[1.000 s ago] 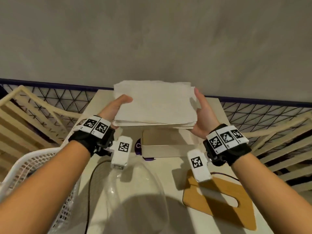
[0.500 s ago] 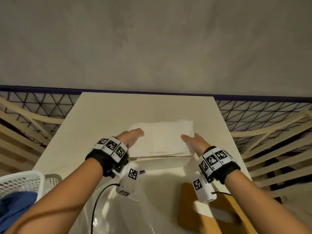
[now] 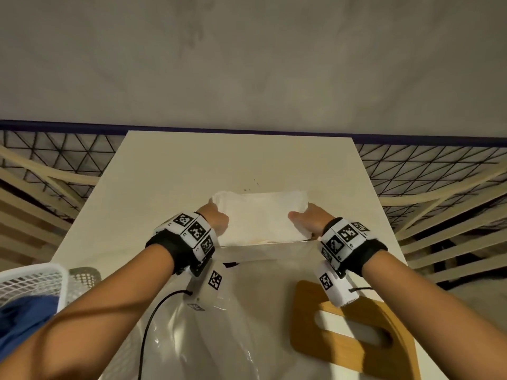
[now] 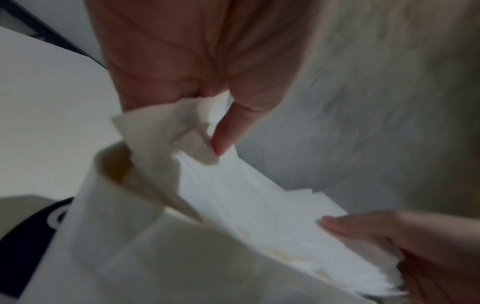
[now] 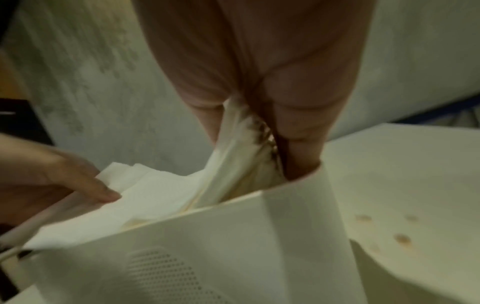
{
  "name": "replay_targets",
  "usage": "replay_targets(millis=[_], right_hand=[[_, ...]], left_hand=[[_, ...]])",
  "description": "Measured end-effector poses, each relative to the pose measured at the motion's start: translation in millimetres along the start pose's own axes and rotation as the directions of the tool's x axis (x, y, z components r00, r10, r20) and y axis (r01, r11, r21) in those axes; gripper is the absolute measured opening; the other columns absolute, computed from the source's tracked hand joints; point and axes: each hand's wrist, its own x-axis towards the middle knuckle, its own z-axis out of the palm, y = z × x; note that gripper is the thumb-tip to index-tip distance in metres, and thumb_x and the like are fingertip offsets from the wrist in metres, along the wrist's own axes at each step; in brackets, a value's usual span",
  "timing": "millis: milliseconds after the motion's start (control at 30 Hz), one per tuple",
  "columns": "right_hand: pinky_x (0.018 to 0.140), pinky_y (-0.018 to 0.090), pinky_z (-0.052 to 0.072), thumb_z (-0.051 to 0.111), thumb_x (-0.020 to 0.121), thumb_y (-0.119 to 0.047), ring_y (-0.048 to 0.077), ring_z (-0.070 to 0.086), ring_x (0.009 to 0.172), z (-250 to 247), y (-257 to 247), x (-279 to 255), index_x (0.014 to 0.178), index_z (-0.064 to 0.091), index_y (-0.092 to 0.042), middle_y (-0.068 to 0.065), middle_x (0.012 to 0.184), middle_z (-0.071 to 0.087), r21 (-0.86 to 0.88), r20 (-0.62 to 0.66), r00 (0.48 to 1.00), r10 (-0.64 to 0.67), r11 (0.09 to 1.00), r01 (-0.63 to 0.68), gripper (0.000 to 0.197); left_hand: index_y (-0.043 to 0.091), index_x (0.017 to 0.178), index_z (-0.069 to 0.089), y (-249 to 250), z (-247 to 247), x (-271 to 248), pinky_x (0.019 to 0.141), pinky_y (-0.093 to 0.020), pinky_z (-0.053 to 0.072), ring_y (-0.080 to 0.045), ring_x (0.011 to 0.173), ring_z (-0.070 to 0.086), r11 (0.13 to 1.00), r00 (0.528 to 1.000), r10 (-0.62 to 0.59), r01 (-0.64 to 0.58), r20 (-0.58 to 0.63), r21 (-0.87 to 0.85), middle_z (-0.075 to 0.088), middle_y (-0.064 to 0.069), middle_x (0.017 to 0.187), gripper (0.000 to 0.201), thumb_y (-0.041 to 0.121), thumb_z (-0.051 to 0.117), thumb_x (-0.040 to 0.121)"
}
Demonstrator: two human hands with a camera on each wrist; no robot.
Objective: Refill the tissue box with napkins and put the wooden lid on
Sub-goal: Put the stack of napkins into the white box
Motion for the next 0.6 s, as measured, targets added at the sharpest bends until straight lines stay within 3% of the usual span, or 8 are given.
replay_targets(millis=[33, 67, 133, 200, 267, 400, 467, 600], right_hand=[[0.073, 0.030, 0.044, 0.045, 0.090, -0.029, 0.027, 0.059, 0.093, 0, 1, -2, 0.119, 0.042, -0.014, 0.015, 0.104, 0.056, -0.023, -0.026, 1.000, -0.011, 1.000, 0.011, 0.032], [0.085, 0.033, 0.043, 0.047, 0.091, -0.026, 0.031, 0.052, 0.113, 0, 1, -6, 0.136, 0.028, -0.009, 0.018, 0.127, 0.048, -0.049, -0.076, 0.996, -0.039, 0.998, 0.036, 0.051], [0.099, 0.037, 0.039, 0.048, 0.092, -0.018, 0.033, 0.038, 0.128, 4, 2, -19, 0.144, 0.011, -0.009, 0.017, 0.144, 0.029, -0.192, -0.222, 0.959, -0.176, 0.972, 0.134, 0.065], [0.096, 0.039, 0.043, 0.046, 0.091, -0.010, 0.031, 0.037, 0.124, 7, 2, -24, 0.140, 0.024, -0.008, 0.016, 0.139, 0.031, -0.387, -0.298, 0.880, -0.369, 0.890, 0.242, 0.054], [0.093, 0.041, 0.046, 0.042, 0.092, -0.007, 0.031, 0.038, 0.120, 10, -1, -18, 0.131, 0.039, -0.007, 0.015, 0.134, 0.034, -0.456, -0.191, 0.889, -0.416, 0.840, 0.296, 0.040], [0.099, 0.043, 0.042, 0.043, 0.090, -0.015, 0.034, 0.039, 0.121, 19, -5, 10, 0.126, 0.039, -0.005, 0.016, 0.136, 0.032, -0.488, 0.020, 0.985, -0.173, 0.858, 0.161, 0.038], [0.103, 0.041, 0.039, 0.047, 0.089, -0.019, 0.033, 0.037, 0.124, 24, -6, 20, 0.129, 0.036, -0.006, 0.016, 0.135, 0.033, -0.483, 0.002, 0.991, -0.137, 0.867, 0.121, 0.044], [0.105, 0.039, 0.035, 0.055, 0.083, -0.027, 0.030, 0.038, 0.125, 33, -7, 35, 0.127, 0.038, -0.007, 0.015, 0.132, 0.040, -0.500, -0.055, 0.990, -0.128, 0.862, 0.083, 0.051]], left_hand=[[-0.001, 0.142, 0.028, -3, -5, -2, 0.095, -0.032, 0.041, -0.031, 0.127, 0.046, 1.000, 1.000, 0.005, -0.005, -0.012, -0.011, 0.045, -0.016, 0.141, 0.057, 0.020, 0.046, 0.092], [0.001, 0.142, 0.028, -7, -8, -3, 0.099, -0.031, 0.039, -0.030, 0.131, 0.042, 1.000, 0.999, 0.014, -0.015, -0.040, -0.026, 0.041, -0.015, 0.144, 0.060, 0.027, 0.047, 0.092], [0.004, 0.143, 0.029, -13, -14, -5, 0.106, -0.031, 0.034, -0.028, 0.134, 0.039, 0.996, 0.984, 0.083, -0.087, -0.155, -0.017, 0.039, -0.014, 0.147, 0.061, 0.033, 0.047, 0.092], [0.005, 0.138, 0.041, -14, -15, -11, 0.106, -0.030, 0.034, -0.026, 0.131, 0.043, 0.989, 0.965, 0.148, -0.139, -0.215, 0.056, 0.046, -0.012, 0.143, 0.050, 0.029, 0.045, 0.094], [0.002, 0.126, 0.053, -12, -11, -13, 0.103, -0.030, 0.037, -0.026, 0.126, 0.048, 0.979, 0.982, 0.143, -0.123, -0.121, 0.162, 0.051, -0.011, 0.138, 0.040, 0.024, 0.037, 0.096], [0.006, 0.091, 0.061, -1, 0, 1, 0.082, -0.030, 0.043, -0.027, 0.102, 0.057, 0.927, 0.985, 0.168, -0.166, 0.023, 0.336, 0.059, -0.007, 0.116, 0.025, 0.023, 0.043, 0.089], [0.008, 0.077, 0.058, 7, 8, 8, 0.072, -0.029, 0.042, -0.026, 0.091, 0.056, 0.910, 0.984, 0.142, -0.173, 0.108, 0.377, 0.059, -0.010, 0.103, 0.018, 0.025, 0.053, 0.083], [0.011, 0.063, 0.046, 15, 25, 14, 0.071, -0.026, 0.038, -0.022, 0.085, 0.050, 0.898, 0.984, 0.107, -0.158, 0.144, 0.411, 0.050, -0.004, 0.073, 0.025, 0.019, 0.057, 0.084]])
